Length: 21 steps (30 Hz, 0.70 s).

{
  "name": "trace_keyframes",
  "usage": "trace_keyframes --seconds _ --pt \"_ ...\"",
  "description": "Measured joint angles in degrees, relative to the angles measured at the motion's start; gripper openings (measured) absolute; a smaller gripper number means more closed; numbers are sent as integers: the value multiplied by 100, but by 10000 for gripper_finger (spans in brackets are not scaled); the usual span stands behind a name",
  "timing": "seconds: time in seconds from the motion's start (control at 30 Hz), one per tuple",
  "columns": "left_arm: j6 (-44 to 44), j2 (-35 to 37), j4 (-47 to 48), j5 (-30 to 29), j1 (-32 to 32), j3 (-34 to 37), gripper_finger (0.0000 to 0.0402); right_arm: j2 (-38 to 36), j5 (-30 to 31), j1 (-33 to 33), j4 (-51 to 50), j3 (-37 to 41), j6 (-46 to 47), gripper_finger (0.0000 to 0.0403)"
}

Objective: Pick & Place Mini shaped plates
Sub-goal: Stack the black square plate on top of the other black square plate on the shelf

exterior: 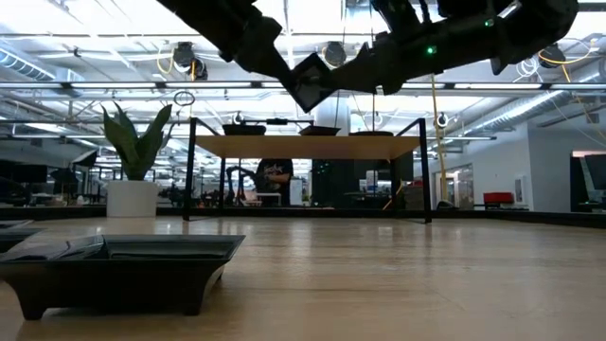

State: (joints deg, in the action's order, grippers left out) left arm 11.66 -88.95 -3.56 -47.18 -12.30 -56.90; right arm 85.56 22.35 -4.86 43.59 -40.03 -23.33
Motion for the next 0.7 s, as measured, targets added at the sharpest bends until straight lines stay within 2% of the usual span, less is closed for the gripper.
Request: trace_keyframes --seconds 0.4,0.53,0.7 --pt "-179 2 -106 -40 -65 0 6 0 74 0 211 0 -44 30" --pt "-224 2 -104 -41 -69 0 4 -2 64 0 237 0 -120 17" --pt "-382 2 -108 -48 -66 0 13 -2 42 -3 248 0 -129 24"
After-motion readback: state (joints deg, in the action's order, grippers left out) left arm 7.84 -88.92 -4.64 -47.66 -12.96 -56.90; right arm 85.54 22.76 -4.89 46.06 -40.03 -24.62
